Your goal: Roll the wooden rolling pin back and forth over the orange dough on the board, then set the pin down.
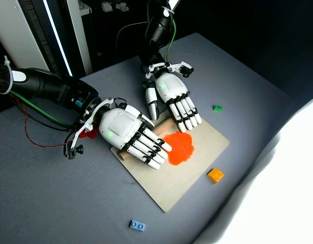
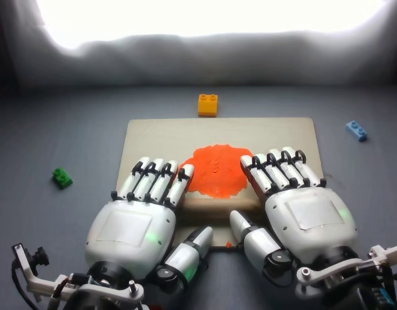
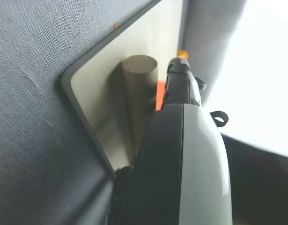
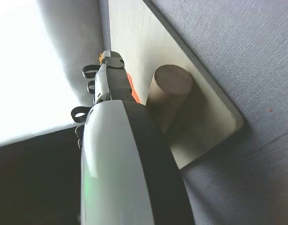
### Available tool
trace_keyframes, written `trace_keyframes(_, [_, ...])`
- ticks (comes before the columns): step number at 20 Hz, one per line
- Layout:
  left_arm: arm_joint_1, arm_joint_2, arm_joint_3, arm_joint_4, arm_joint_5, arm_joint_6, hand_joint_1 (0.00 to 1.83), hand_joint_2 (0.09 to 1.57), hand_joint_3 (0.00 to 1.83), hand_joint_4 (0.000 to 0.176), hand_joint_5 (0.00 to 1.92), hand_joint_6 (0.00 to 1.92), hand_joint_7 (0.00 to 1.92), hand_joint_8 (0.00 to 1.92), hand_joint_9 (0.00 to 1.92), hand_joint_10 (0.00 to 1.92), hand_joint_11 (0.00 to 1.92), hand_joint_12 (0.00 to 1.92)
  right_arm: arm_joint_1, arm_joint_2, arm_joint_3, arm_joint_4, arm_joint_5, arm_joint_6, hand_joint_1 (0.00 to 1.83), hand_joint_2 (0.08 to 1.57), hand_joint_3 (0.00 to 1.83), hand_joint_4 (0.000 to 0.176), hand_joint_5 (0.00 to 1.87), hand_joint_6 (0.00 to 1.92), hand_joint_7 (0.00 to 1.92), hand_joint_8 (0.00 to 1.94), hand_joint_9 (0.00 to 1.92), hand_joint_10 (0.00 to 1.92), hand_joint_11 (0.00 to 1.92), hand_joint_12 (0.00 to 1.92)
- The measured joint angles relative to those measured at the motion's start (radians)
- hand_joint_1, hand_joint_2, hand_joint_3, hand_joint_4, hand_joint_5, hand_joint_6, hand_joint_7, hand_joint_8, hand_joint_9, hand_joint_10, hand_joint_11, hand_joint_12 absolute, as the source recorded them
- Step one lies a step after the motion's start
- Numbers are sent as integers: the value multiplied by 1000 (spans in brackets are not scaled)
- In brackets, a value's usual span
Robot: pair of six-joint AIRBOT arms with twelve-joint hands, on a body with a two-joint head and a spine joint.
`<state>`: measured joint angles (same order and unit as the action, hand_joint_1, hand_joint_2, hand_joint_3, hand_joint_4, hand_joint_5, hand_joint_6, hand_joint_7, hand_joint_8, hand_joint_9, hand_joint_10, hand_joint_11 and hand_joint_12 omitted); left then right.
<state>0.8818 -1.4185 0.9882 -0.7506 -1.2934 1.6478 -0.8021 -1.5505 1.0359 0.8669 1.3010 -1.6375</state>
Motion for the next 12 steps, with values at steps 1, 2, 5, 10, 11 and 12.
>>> trace_keyframes(1, [-1, -1, 2, 3, 0, 0, 0, 1447, 0, 0, 45, 3, 31, 1, 2, 0, 0, 0, 0, 0, 2, 0, -3, 0, 0, 1571, 32, 0, 135, 6, 121, 3, 56, 4, 4, 5])
trace_keyframes(2, [-2, -3, 9, 7, 2, 0, 0, 1447, 0, 0, 41, 1, 27, 0, 0, 0, 0, 0, 0, 0, 6, -2, -5, 0, 0, 1571, 32, 0, 137, 7, 122, 4, 57, 5, 5, 5])
trace_keyframes(5, [-4, -5, 12, 2, 3, -1, 0, 1444, 0, 0, 62, 9, 60, 13, 32, 13, 17, 8, 0, 0, 11, -2, -5, 0, 0, 1569, 30, 0, 136, 6, 127, 5, 56, 4, 14, 9])
trace_keyframes(10, [-9, -11, 27, 3, 9, -1, 0, 1450, 0, 0, 46, 4, 39, 7, 5, 2, 2, 1, 0, 0, 18, -5, -19, 1, 0, 1568, 18, 0, 150, 8, 149, 8, 73, 9, 31, 26])
trace_keyframes(11, [-10, -11, 27, 3, 14, -1, 0, 1450, 0, 0, 46, 4, 39, 7, 5, 2, 2, 1, 0, 0, 23, -6, -24, 3, 0, 1568, 18, 0, 150, 8, 149, 8, 73, 9, 31, 26])
trace_keyframes(12, [-10, -16, 35, 8, 18, -1, 0, 1445, 0, 0, 39, 0, 30, 2, 6, 2, 1, 1, 0, 0, 29, -6, -26, 4, 0, 1570, 22, 0, 115, 0, 109, 1, 41, 1, 1, 3])
